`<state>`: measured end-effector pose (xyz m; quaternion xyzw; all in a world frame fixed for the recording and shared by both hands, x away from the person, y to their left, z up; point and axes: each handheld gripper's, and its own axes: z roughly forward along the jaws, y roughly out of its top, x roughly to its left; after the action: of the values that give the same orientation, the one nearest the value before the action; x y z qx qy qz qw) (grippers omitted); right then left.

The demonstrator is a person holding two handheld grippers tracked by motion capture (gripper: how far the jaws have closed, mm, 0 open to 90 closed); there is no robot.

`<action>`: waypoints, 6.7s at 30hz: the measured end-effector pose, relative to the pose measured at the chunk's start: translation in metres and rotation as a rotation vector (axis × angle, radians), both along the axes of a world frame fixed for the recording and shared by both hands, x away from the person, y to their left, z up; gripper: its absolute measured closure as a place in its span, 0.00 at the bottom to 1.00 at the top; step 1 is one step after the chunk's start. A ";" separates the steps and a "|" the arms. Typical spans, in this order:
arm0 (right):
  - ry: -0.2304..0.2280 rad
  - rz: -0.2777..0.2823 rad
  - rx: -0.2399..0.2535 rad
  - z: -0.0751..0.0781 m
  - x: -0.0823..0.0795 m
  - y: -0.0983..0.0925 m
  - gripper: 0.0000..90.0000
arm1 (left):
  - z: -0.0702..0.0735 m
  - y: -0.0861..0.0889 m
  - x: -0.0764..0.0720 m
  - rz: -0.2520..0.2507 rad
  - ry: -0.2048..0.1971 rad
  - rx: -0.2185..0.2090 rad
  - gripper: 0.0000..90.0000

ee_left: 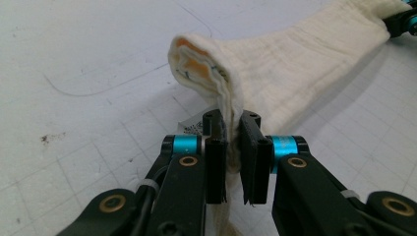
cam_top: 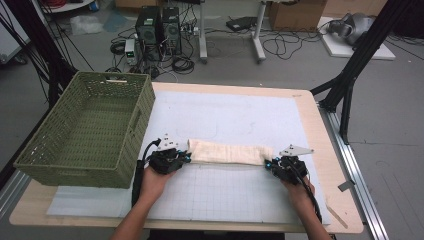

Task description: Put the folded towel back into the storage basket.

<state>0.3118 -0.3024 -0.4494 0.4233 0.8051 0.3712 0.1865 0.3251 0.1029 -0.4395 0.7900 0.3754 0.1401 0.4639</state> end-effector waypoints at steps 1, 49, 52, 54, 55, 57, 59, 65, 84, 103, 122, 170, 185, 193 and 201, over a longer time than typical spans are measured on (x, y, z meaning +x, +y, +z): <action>-0.008 0.002 -0.004 0.000 0.000 0.000 0.89 | 0.000 0.001 0.000 0.001 -0.001 -0.006 0.91; -0.276 0.153 0.209 0.068 0.021 0.007 0.90 | 0.080 0.045 -0.042 0.060 -0.215 -0.106 0.91; -0.283 0.166 0.205 0.073 0.029 0.016 0.90 | 0.083 0.051 -0.045 0.072 -0.223 -0.106 0.91; -0.288 0.179 0.198 0.077 0.034 0.022 0.90 | 0.085 0.056 -0.047 0.081 -0.227 -0.105 0.91; -0.285 0.183 0.197 0.079 0.037 0.025 0.90 | 0.085 0.059 -0.048 0.087 -0.229 -0.106 0.91; -0.289 0.195 0.194 0.082 0.043 0.032 0.90 | 0.087 0.065 -0.051 0.097 -0.233 -0.105 0.91; -0.293 0.206 0.188 0.086 0.048 0.040 0.90 | 0.089 0.070 -0.054 0.108 -0.240 -0.105 0.91; -0.298 0.245 0.175 0.093 0.064 0.065 0.90 | 0.094 0.088 -0.062 0.138 -0.256 -0.102 0.91; -0.297 0.335 0.166 0.115 0.098 0.131 0.90 | 0.100 0.128 -0.085 0.229 -0.286 -0.102 0.91; -0.294 0.395 0.135 0.127 0.128 0.198 0.90 | 0.104 0.159 -0.106 0.303 -0.311 -0.101 0.91; -0.287 0.447 0.154 0.130 0.143 0.256 0.90 | 0.106 0.188 -0.126 0.379 -0.331 -0.100 0.91; -0.251 0.488 0.115 0.137 0.172 0.380 0.90 | 0.104 0.253 -0.133 0.570 -0.308 -0.074 0.91; -0.252 0.463 0.056 0.134 0.173 0.407 0.72 | 0.102 0.270 -0.122 0.696 -0.254 -0.045 0.56; -0.265 0.477 0.066 0.139 0.169 0.399 0.61 | 0.116 0.267 -0.134 0.695 -0.331 -0.054 0.46; -0.251 0.481 0.135 0.149 0.160 0.362 0.51 | 0.119 0.247 -0.129 0.584 -0.349 -0.159 0.40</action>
<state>0.4722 0.0592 -0.3005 0.1823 0.8265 0.5070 0.1630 0.1956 0.3495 -0.3202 0.5747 0.5103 0.3702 0.5218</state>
